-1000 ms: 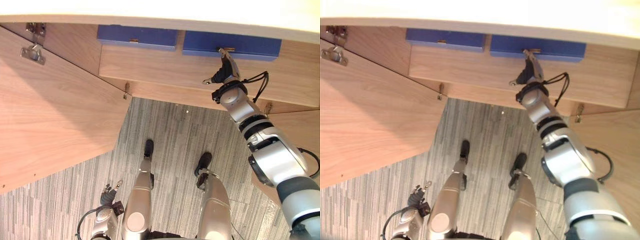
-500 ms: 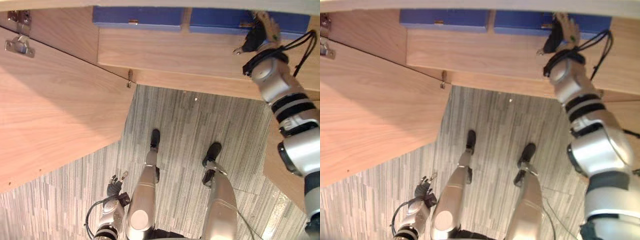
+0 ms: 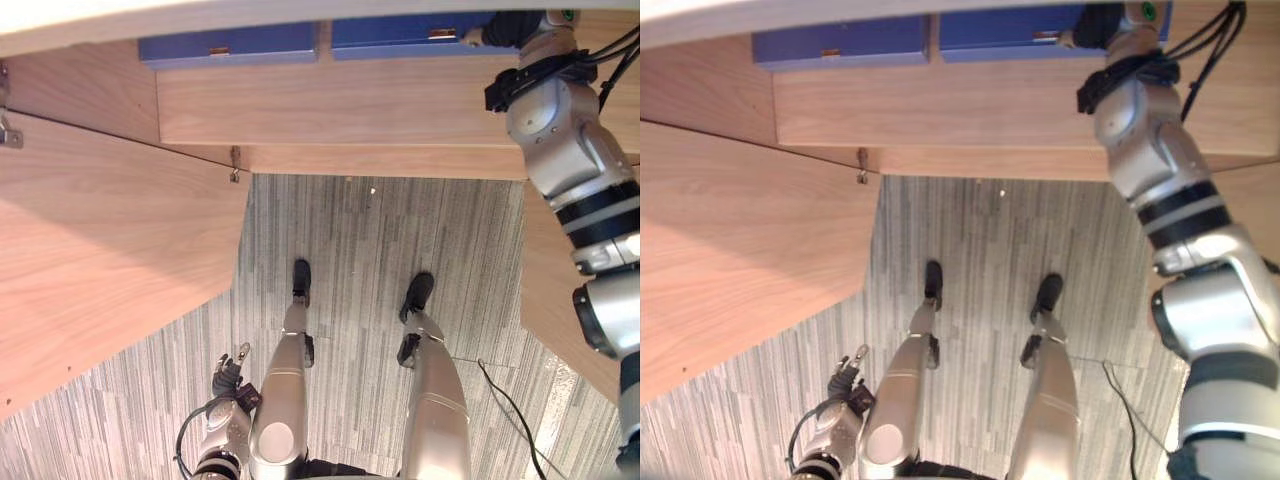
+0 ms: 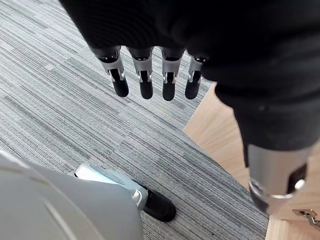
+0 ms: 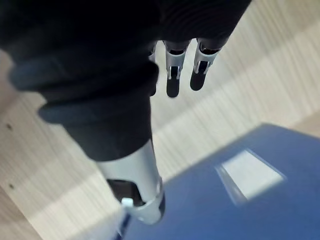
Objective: Walk over to the cabinet, pick up the folder, carry it to the office cabinet, place the folder inside the office cabinet, then close the office cabinet door
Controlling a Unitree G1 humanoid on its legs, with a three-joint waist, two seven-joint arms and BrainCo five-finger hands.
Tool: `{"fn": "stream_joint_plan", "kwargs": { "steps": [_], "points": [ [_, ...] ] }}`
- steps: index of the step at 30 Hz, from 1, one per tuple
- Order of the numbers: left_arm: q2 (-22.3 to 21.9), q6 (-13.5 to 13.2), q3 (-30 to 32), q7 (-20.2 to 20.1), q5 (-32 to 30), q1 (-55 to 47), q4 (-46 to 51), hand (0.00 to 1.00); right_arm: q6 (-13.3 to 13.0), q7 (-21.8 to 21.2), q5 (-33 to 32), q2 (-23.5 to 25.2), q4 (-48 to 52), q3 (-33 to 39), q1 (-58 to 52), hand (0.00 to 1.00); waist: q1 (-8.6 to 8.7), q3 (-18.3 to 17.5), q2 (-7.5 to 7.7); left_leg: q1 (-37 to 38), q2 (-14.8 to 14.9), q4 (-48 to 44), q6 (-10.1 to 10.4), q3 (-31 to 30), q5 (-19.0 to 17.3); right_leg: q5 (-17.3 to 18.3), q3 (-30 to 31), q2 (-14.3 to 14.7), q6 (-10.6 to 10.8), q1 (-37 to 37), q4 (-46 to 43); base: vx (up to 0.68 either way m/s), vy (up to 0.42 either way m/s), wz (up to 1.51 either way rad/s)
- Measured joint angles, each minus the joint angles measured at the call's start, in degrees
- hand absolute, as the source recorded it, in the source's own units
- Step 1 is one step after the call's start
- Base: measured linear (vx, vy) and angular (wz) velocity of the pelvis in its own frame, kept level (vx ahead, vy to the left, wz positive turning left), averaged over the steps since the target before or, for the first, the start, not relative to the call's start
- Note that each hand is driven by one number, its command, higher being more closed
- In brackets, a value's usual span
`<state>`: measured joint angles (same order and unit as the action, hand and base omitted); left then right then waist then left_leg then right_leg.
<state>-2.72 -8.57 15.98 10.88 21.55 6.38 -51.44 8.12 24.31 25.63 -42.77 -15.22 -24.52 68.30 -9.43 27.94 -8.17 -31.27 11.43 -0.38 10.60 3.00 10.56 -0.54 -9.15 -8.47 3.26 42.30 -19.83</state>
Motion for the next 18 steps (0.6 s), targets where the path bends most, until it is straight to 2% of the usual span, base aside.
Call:
{"fn": "stream_joint_plan", "kwargs": {
  "steps": [1,4,7,9,10,11,14,17,18],
  "points": [
    [0.05,0.03,0.78,0.03,0.00,0.00,-0.58,0.00,1.41,2.60,4.28,1.58,6.03,2.76,-3.21,0.00,0.49,0.04,0.16,0.51,0.14,0.22,0.00,0.28,0.00,-0.12,0.11,0.17,0.02,-0.46,0.35,0.02,-0.006,-0.09],
    [0.72,0.05,1.25,0.21,-0.31,-0.26,-1.14,0.00,5.06,8.77,14.96,4.46,17.06,5.26,-9.87,0.00,1.38,-0.08,1.01,1.69,0.40,0.37,0.10,0.84,-0.08,-0.14,0.32,0.42,0.06,-1.22,0.48,0.03,-0.015,-0.10],
    [1.61,0.17,1.27,0.21,-0.79,-0.58,-1.31,0.00,5.92,10.72,22.64,7.86,21.72,4.37,-14.76,0.00,2.58,-0.32,2.49,2.74,0.43,0.31,0.19,1.63,-0.29,-0.12,0.92,0.51,0.08,-1.50,0.07,0.02,-0.016,-0.12],
    [2.22,0.27,1.22,0.20,-0.90,-0.61,-1.46,0.00,5.65,10.68,24.77,9.70,22.16,1.79,-18.21,0.00,2.74,-0.40,3.55,3.93,0.26,-0.02,0.14,2.53,-0.67,-0.11,1.48,0.40,0.09,-1.80,-0.73,0.02,-0.011,-0.15],
    [2.76,0.35,1.09,0.17,-1.63,-0.62,-1.70,0.00,4.61,10.16,25.18,11.18,21.50,-1.41,-21.96,0.00,3.14,-0.31,3.89,4.99,0.17,-0.99,0.07,2.56,-1.29,0.04,1.50,0.31,0.25,-3.16,-0.96,0.01,-0.009,-0.06],
    [3.11,0.36,0.98,0.14,-1.78,-0.62,-1.92,0.00,3.83,9.83,25.25,12.07,20.34,-2.60,-23.41,0.00,3.31,-0.27,4.09,5.46,0.14,-1.59,0.06,2.55,-1.67,0.04,1.56,0.38,0.25,-3.80,-1.02,0.00,0.000,0.00],
    [4.53,0.61,0.65,-0.03,-2.32,-0.63,-3.06,0.00,-0.05,4.94,24.29,18.88,8.78,-7.37,-32.23,0.00,3.72,-0.31,5.09,7.04,0.36,-9.39,-0.04,2.37,-6.73,0.38,2.43,0.60,0.32,-8.55,-1.02,0.00,0.025,-0.12],
    [7.25,1.95,-0.71,0.45,-4.43,-1.09,-4.41,0.00,-3.65,-1.80,18.69,27.01,-10.47,-8.33,-41.15,0.00,4.14,-0.24,6.95,10.41,0.76,-17.78,-0.29,2.20,-13.47,1.00,4.15,1.15,0.95,-14.65,-0.41,-0.01,0.084,-0.29],
    [7.65,2.18,-1.14,0.69,-5.04,-1.19,-4.46,0.00,-3.81,-2.82,17.82,28.18,-14.53,-7.78,-42.44,0.00,4.31,-0.25,7.26,11.17,0.72,-18.81,-0.42,2.03,-14.43,1.09,4.33,1.18,1.05,-15.83,-0.25,-0.02,0.107,-0.20]
  ]
}}
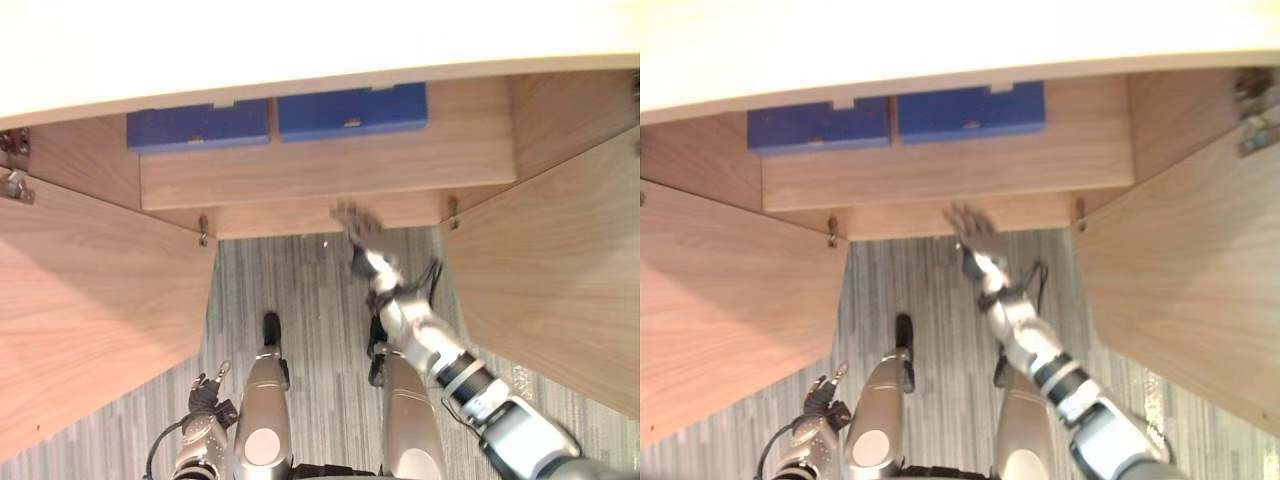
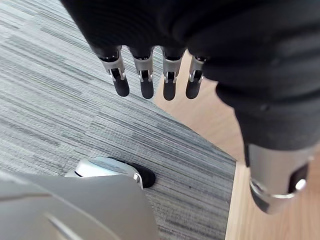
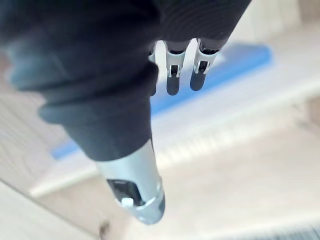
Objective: Walk over to the cabinet, pick up the folder, carry it to the office cabinet, place the folder inside the office cabinet, then close the office cabinet door
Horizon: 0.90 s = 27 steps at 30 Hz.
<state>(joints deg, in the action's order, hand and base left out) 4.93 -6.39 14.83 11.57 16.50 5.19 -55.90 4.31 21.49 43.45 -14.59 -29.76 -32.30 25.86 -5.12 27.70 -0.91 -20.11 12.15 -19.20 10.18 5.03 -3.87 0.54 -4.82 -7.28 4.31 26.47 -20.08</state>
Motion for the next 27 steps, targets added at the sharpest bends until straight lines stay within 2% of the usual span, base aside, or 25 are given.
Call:
{"fn": "stream_joint_plan", "kwargs": {
  "steps": [1,2,4,6,7,8,9,11,13,14,16,19,21,23,27],
  "points": [
    [0.36,0.59,-0.75,0.45,-1.68,-0.01,-0.32,0.00,-0.02,-2.02,-2.20,3.53,-10.37,5.22,-3.67,0.00,0.18,-0.06,0.63,2.17,-0.50,-1.98,-0.07,-1.11,-2.07,0.37,0.10,-0.06,-0.02,-2.96,0.94,-0.04,0.126,-0.14],
    [0.55,0.81,-0.87,0.59,-2.86,-0.06,-0.32,0.00,0.37,-2.83,-4.39,5.71,-15.28,10.66,-5.92,0.00,0.28,0.05,0.98,3.77,-1.14,-2.66,-0.54,-2.24,-3.20,0.37,0.00,-0.20,0.03,-5.07,1.77,-0.03,0.131,-0.13],
    [1.05,1.22,-1.07,0.65,-5.62,-0.77,-0.27,0.00,1.23,-3.51,-9.29,7.62,-20.25,19.30,-10.44,0.00,1.26,-0.10,1.62,6.85,-1.33,-3.57,-1.08,-1.97,-4.89,0.12,-1.49,-1.04,0.40,-9.09,3.62,0.01,0.138,-0.21],
    [1.72,1.60,-1.04,0.67,-8.18,-2.84,-0.43,0.00,1.28,-3.98,-12.85,8.17,-23.27,24.97,-15.57,0.00,2.53,-2.11,2.86,10.04,-1.45,-3.28,-1.48,-0.43,-6.11,-0.39,-1.29,-1.40,1.14,-11.95,5.20,0.10,0.153,-0.44],
    [2.19,2.07,-0.29,0.39,-10.93,-5.24,-1.23,0.00,0.81,-4.48,-17.44,8.83,-25.22,31.36,-19.97,0.00,3.04,-5.96,4.39,13.43,-1.72,-0.86,-1.74,2.51,-6.40,-0.68,-1.28,-2.25,1.53,-13.08,6.44,0.20,0.139,-0.78],
    [2.13,2.64,0.63,0.29,-12.49,-5.94,-3.33,0.00,0.70,-5.17,-20.14,9.40,-28.15,38.00,-22.32,0.00,3.46,-8.74,4.53,17.21,-1.83,1.42,-1.68,4.94,-5.86,-2.07,-2.81,-3.13,1.75,-14.71,7.16,0.23,0.134,-0.84],
    [1.98,2.98,0.84,0.19,-13.12,-6.30,-3.93,0.00,0.72,-5.49,-21.85,9.64,-29.21,40.68,-23.09,0.00,3.69,-9.81,4.45,18.83,-1.82,2.52,-1.61,5.82,-5.77,-2.45,-3.18,-3.16,1.66,-15.45,7.30,0.21,0.060,-0.70],
    [0.75,4.03,2.46,-0.48,-14.68,-7.55,-5.41,0.00,0.96,-6.41,-27.83,10.24,-31.32,50.66,-27.22,0.00,4.42,-14.44,3.07,24.49,-1.62,7.05,-1.46,8.95,-5.36,-2.89,-7.12,-3.28,1.34,-17.64,7.04,0.25,0.040,-0.56],
    [-0.71,4.48,4.15,-1.12,-14.78,-7.81,-5.40,0.00,1.35,-6.72,-31.85,10.53,-31.19,56.12,-29.93,0.00,4.82,-16.29,2.00,28.45,-1.74,9.80,-1.49,10.96,-5.00,-2.89,-9.09,-3.52,1.34,-18.81,6.09,0.18,0.052,-0.41],
    [-2.13,4.94,5.45,-1.90,-14.76,-7.74,-5.32,0.00,1.66,-6.82,-36.45,10.82,-31.03,60.04,-31.75,0.00,5.23,-17.53,1.31,31.31,-1.92,11.89,-1.72,12.42,-4.68,-2.88,-10.93,-4.03,1.34,-19.64,5.14,0.09,0.052,-0.36],
    [-4.67,5.46,6.88,-3.07,-15.13,-7.84,-5.13,0.00,2.17,-7.08,-42.37,12.07,-30.54,64.80,-34.23,0.00,5.43,-19.73,1.10,34.30,-2.98,14.23,-1.96,14.86,-4.44,-2.85,-12.66,-4.98,1.33,-19.91,3.99,0.04,0.086,-0.41],
    [-5.63,6.25,8.66,-4.16,-15.60,-8.95,-4.32,0.00,2.85,-7.56,-47.20,15.36,-30.37,67.52,-36.70,0.00,5.56,-21.24,1.35,37.14,-4.21,15.41,-2.23,17.65,-4.48,-2.63,-15.61,-6.45,1.00,-20.39,3.15,-0.03,0.081,-0.39],
    [-6.06,6.49,9.85,-4.42,-15.44,-9.95,-3.91,0.00,3.13,-7.69,-49.84,17.27,-29.03,70.59,-38.02,0.00,5.69,-21.99,1.48,38.42,-4.96,16.56,-2.49,18.85,-4.33,-1.94,-17.12,-7.38,-0.01,-20.50,2.96,-0.06,0.028,-0.24],
    [-6.44,6.65,9.96,-4.62,-15.56,-10.47,-2.97,0.00,3.22,-7.68,-50.95,17.98,-28.06,71.03,-38.81,0.00,5.74,-22.30,1.41,39.43,-5.31,17.65,-2.64,19.59,-4.01,-0.99,-18.72,-8.16,-0.98,-20.61,2.28,-0.05,0.005,-0.15],
    [-7.00,6.62,10.68,-5.39,-18.26,-10.71,-2.48,0.00,3.07,-7.84,-50.52,18.14,-25.87,68.37,-38.72,0.00,5.69,-22.55,1.63,40.14,-5.22,19.18,-2.87,20.56,-3.41,-0.87,-20.86,-8.36,-1.22,-20.44,2.08,-0.02,-0.025,-0.10]
  ]
}}
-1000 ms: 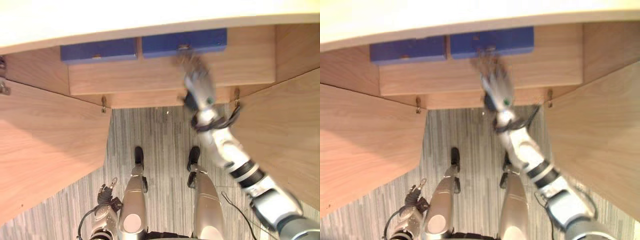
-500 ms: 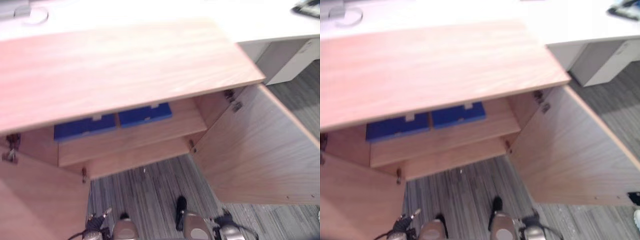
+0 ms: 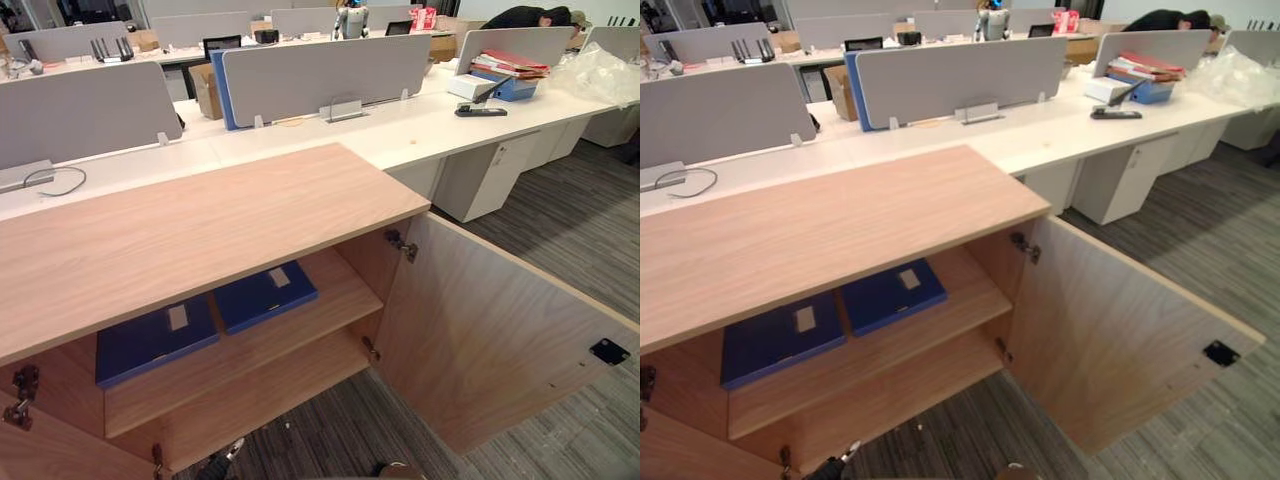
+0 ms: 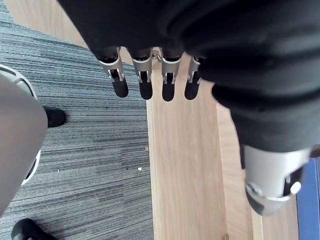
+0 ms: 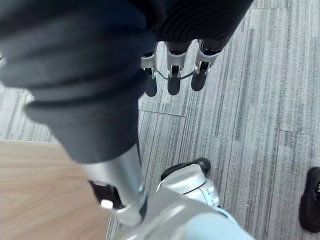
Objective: Walk over to the cabinet, pick up the folder, carry it to the office cabinet, place the folder inside the office cabinet, then close the office cabinet door
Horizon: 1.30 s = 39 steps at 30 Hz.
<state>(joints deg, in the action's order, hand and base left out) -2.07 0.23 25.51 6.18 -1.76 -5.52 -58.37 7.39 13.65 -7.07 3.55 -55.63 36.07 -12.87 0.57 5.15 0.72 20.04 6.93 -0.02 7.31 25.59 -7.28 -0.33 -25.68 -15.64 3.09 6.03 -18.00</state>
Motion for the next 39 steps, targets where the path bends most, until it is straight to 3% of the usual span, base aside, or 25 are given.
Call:
{"fn": "stream_joint_plan", "kwargs": {
  "steps": [4,14,17,20,21,23,26,27,29,31,33,35,39],
  "points": [
    [-0.16,-0.04,0.47,-0.08,-0.21,0.03,0.08,0.00,-0.35,-0.43,4.06,-0.88,0.31,-3.12,1.21,0.00,-0.11,-0.83,-0.06,-0.49,0.95,1.26,0.21,0.26,0.33,-0.13,-0.76,1.93,-0.21,0.42,1.42,0.02,-0.015,-0.02],
    [0.29,0.11,0.13,-0.03,-2.28,0.70,-1.34,0.00,-1.00,-0.75,4.93,-1.84,-0.83,-3.36,3.64,0.00,0.13,-1.63,-1.25,-2.03,4.06,1.15,1.53,2.19,0.71,0.54,0.17,6.00,-1.19,2.84,1.90,0.09,-0.017,-0.11],
    [1.05,0.18,0.27,0.02,0.20,0.65,-1.97,0.00,-1.44,-0.76,4.83,-1.70,-2.71,-1.53,4.28,0.00,0.10,-1.83,-0.91,-5.21,5.48,-7.54,0.72,1.86,-0.06,0.82,1.17,6.60,-1.46,1.41,4.34,0.10,-0.060,-0.15],
    [0.94,0.04,1.19,0.31,4.43,0.88,-1.56,0.00,-1.80,-0.75,4.76,-2.31,-2.61,-1.84,4.31,0.00,-0.48,-0.88,-1.57,-13.62,9.72,-30.54,-1.76,-2.73,-1.62,1.94,3.08,6.86,-2.49,-0.65,5.18,0.12,-0.039,-0.29],
    [0.06,-0.10,1.50,0.43,5.22,1.03,-1.54,0.00,-1.82,-0.75,4.87,-3.19,-2.58,-2.38,4.52,0.00,-0.57,-0.31,-2.54,-16.45,9.08,-35.44,-1.57,-7.62,-4.52,2.39,4.34,7.01,-2.90,-1.03,5.19,0.09,0.016,-0.36],
    [-0.89,-0.49,2.24,0.51,5.59,0.99,-0.46,0.00,-1.83,-0.74,4.89,-3.79,-2.47,-2.38,5.57,0.00,-1.16,0.28,-3.26,-19.44,6.21,-36.20,-1.77,-11.92,-8.35,2.58,7.19,7.12,-2.72,-1.08,5.16,0.03,0.069,-0.56],
    [-1.86,-0.72,4.34,0.50,5.54,0.73,0.54,0.00,-1.87,-0.70,5.00,-4.15,-2.45,-3.67,7.35,0.00,-2.41,0.47,-3.22,-21.91,2.02,-31.14,-2.68,-17.17,-10.40,2.61,12.72,7.94,-1.92,-0.83,4.82,-0.02,0.162,-1.02],
    [-2.48,-0.70,5.34,0.47,5.34,0.43,0.47,0.00,-2.10,-0.73,5.10,-4.76,-2.41,-5.24,8.00,0.00,-2.50,0.23,-4.19,-21.95,1.39,-25.26,-2.87,-20.31,-9.12,2.22,14.60,9.57,-1.11,-0.42,4.81,-0.06,0.225,-1.27],
    [-2.48,-0.76,7.24,0.34,4.53,0.36,0.27,0.00,-2.53,-0.73,6.10,-3.99,-2.02,-7.40,8.38,0.00,-1.98,-0.94,-3.86,-20.37,0.92,-23.14,-4.40,-17.52,-10.06,0.98,16.45,9.88,-0.68,-1.63,7.50,0.01,0.183,-0.79],
    [-2.71,-0.88,8.11,0.22,3.53,0.48,0.27,0.00,-2.73,-0.82,6.29,-3.23,-1.29,-8.69,8.56,0.00,-1.77,-1.28,-3.35,-19.66,-0.39,-19.52,-4.99,-15.40,-8.66,0.04,16.90,9.08,-1.21,-1.34,10.46,0.11,0.159,-0.34],
    [-2.54,-0.76,8.69,0.24,2.79,0.75,-0.41,0.00,-3.08,-1.03,6.24,-2.25,-1.28,-8.61,8.61,0.00,-1.65,-1.59,-3.01,-17.30,-2.51,-14.36,-5.35,-14.19,-6.09,-3.91,17.30,7.80,0.03,-2.64,14.54,0.17,0.119,-0.16],
    [-2.75,-0.64,8.61,0.25,2.37,0.77,-0.73,0.00,-3.01,-1.15,6.85,-2.46,-1.48,-8.61,8.31,0.00,-1.60,-1.88,-3.80,-14.61,-2.73,-12.37,-4.93,-14.09,-5.57,-4.17,17.28,8.40,0.42,-4.88,16.69,0.28,0.030,-0.05],
    [-2.81,-0.68,8.12,0.44,2.44,0.98,-1.50,0.00,-3.07,-1.15,7.25,-2.45,-2.54,-8.43,8.20,0.00,-1.60,-2.43,-3.91,-11.67,-1.86,-11.88,-4.91,-14.00,-5.53,-4.18,17.21,9.68,0.43,-7.99,18.81,0.19,-0.003,-0.21]
  ]
}}
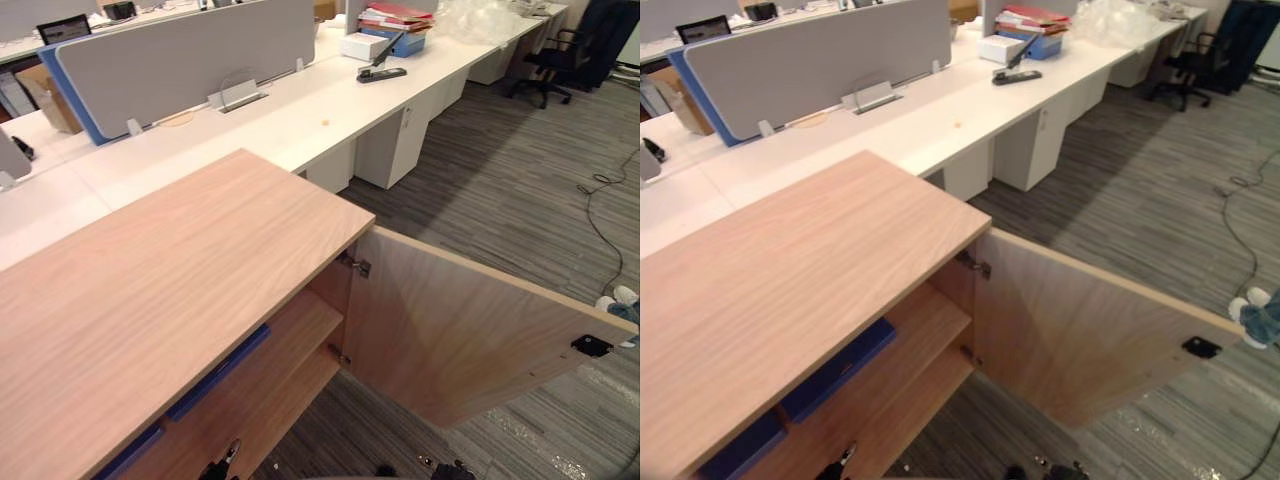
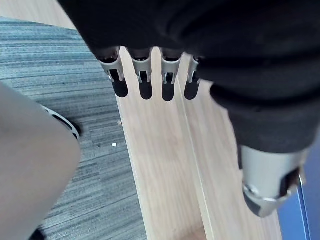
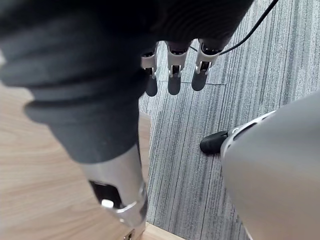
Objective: Walk over to the cabinet, pick up the folder, carry it to the office cabinet, place the folder inside the office cabinet, then close the office cabinet door
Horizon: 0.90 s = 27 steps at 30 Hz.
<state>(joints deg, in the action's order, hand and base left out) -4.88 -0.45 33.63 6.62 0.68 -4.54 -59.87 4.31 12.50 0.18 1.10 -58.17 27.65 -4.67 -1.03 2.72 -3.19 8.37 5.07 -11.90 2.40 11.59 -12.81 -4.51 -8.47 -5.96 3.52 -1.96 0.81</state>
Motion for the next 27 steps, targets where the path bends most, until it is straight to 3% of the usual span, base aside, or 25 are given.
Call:
{"fn": "stream_joint_plan", "kwargs": {
  "steps": [8,10,13,14,15,17,18,20,21,24,27],
  "points": [
    [0.17,-0.02,-2.06,0.22,-0.22,0.56,-0.29,0.00,0.01,0.00,-0.15,0.05,-0.02,0.37,-0.08,0.00,0.11,-0.05,0.03,1.88,-0.80,0.75,-0.03,1.09,0.01,-0.10,1.15,-0.14,0.09,-1.22,1.37,0.06,0.041,-0.14],
    [0.16,0.00,-1.75,0.22,-0.92,1.18,-0.41,0.00,0.10,-0.01,-0.40,-0.27,0.00,-0.12,0.77,0.00,0.06,0.73,-0.01,2.46,-0.58,0.68,-0.07,3.53,0.03,-0.27,1.35,0.17,0.37,1.62,-1.50,-0.06,0.029,-0.51],
    [0.43,0.05,-0.60,0.19,-0.93,1.14,-0.48,0.00,0.07,0.03,-1.32,0.02,1.26,-0.81,2.50,0.00,-1.07,1.27,0.11,1.68,0.93,0.05,-0.27,7.44,-0.01,-1.20,-5.84,0.68,-0.79,7.19,-6.71,-0.13,-0.068,-1.00],
    [0.37,0.08,-0.74,0.23,-0.92,1.28,-0.90,0.00,0.15,0.04,-1.35,-0.19,1.83,-0.42,2.84,0.00,-1.05,2.05,-0.40,2.00,1.40,0.14,-0.36,7.88,-0.06,4.89,-12.90,-1.94,-3.98,9.45,-15.28,-0.05,-0.109,-0.49],
    [0.51,0.09,-1.02,0.31,-0.88,1.45,-1.08,0.00,0.24,0.09,-1.34,-0.44,1.83,0.07,2.56,0.00,-0.82,2.22,-0.31,2.69,1.28,0.13,-0.29,8.15,-0.10,8.80,-18.65,-6.94,-5.31,10.82,-25.56,-0.03,-0.073,-0.22],
    [1.38,-0.03,-2.98,0.54,-0.36,0.70,-1.10,0.00,0.21,0.08,-1.27,-0.69,1.32,0.56,2.27,0.00,-0.94,2.12,0.40,4.12,0.70,0.07,-0.26,8.38,-0.12,9.66,-22.34,-13.66,-7.00,10.38,-33.30,-0.01,-0.089,-0.07],
    [2.59,-0.02,-3.44,0.54,0.35,0.65,-1.24,0.00,0.17,0.01,-1.25,-0.94,-0.27,0.51,2.84,0.00,-1.23,2.34,1.98,4.76,-0.50,0.13,-0.24,7.81,-0.11,10.48,-22.44,-14.79,-5.02,10.35,-33.62,-0.02,-0.117,-0.30],
    [3.39,0.11,-4.20,0.59,0.50,0.68,-1.82,0.00,0.21,-0.04,-1.24,-1.74,-2.72,0.51,4.08,0.00,-1.62,1.91,1.66,4.35,-0.30,0.43,-0.13,7.65,0.82,12.23,-22.13,-12.52,-1.55,8.79,-28.01,-0.01,-0.188,-0.53],
    [3.31,0.11,-4.72,0.62,0.47,0.80,-2.66,0.00,0.37,-0.24,-1.22,-2.52,-4.68,0.56,5.10,0.00,-1.72,2.11,0.38,3.55,1.12,0.41,-0.14,7.46,1.33,10.70,-21.61,-9.35,0.02,7.28,-22.13,-0.05,-0.260,-0.57],
    [3.63,0.00,-5.37,0.68,0.74,0.51,-2.59,0.00,0.86,-0.57,-1.21,-3.56,-7.91,3.56,4.82,0.00,-1.53,2.42,0.58,3.50,1.99,4.80,0.23,2.89,3.47,4.65,-20.95,-2.57,-1.69,2.48,-8.76,-0.12,-0.154,-0.40],
    [4.01,0.02,-5.58,0.70,2.16,0.41,-2.55,0.00,1.05,-0.57,-1.26,-3.68,-9.02,5.04,4.74,0.00,-1.10,2.56,1.05,3.69,2.35,6.24,0.71,2.59,3.79,2.25,-20.22,-0.41,-1.61,1.59,-4.10,-0.10,-0.035,-0.23]
  ]
}}
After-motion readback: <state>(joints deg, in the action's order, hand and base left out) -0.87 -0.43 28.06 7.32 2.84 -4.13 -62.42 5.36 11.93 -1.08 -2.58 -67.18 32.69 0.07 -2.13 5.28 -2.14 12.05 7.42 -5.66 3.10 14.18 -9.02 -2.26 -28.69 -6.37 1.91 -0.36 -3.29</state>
